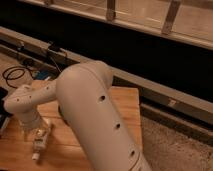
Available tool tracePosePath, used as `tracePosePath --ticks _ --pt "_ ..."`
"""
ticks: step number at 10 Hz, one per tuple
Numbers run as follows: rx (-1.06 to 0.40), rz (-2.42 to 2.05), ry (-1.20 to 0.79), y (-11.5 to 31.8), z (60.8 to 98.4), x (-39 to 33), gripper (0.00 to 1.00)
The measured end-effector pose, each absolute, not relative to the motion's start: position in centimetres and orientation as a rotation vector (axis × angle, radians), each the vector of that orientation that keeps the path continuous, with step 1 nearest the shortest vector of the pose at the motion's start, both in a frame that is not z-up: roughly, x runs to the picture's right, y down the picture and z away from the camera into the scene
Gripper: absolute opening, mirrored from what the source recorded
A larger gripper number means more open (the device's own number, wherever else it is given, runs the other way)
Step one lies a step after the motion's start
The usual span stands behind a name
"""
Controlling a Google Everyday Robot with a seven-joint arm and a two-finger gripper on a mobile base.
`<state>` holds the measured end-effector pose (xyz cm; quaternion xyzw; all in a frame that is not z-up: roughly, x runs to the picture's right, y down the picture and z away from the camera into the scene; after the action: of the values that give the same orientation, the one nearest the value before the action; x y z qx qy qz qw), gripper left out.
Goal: Place the bottle in the ceramic bowl
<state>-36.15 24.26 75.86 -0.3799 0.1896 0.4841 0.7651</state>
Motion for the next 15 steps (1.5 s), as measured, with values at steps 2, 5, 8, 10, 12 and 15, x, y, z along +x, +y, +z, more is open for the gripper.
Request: tracePosePath --ticks 2,5,8,10,12,15 --pt "-0.836 1.074 0.418 24.0 77.6 -35.8 0.65" --pt "-0.854 1.072 0.399 24.3 78.3 -36.2 0.45" --pt "-0.85 1.065 0.352 23.7 77.4 -36.2 0.18" --pt "-0.827 1.069 0.305 22.1 75.5 -36.3 0.02" --pt "-0.771 1.082 0.247 18.3 73.1 -35.9 0.0" --pt "-0.675 1.115 0.195 10.7 72.0 -33.5 0.0"
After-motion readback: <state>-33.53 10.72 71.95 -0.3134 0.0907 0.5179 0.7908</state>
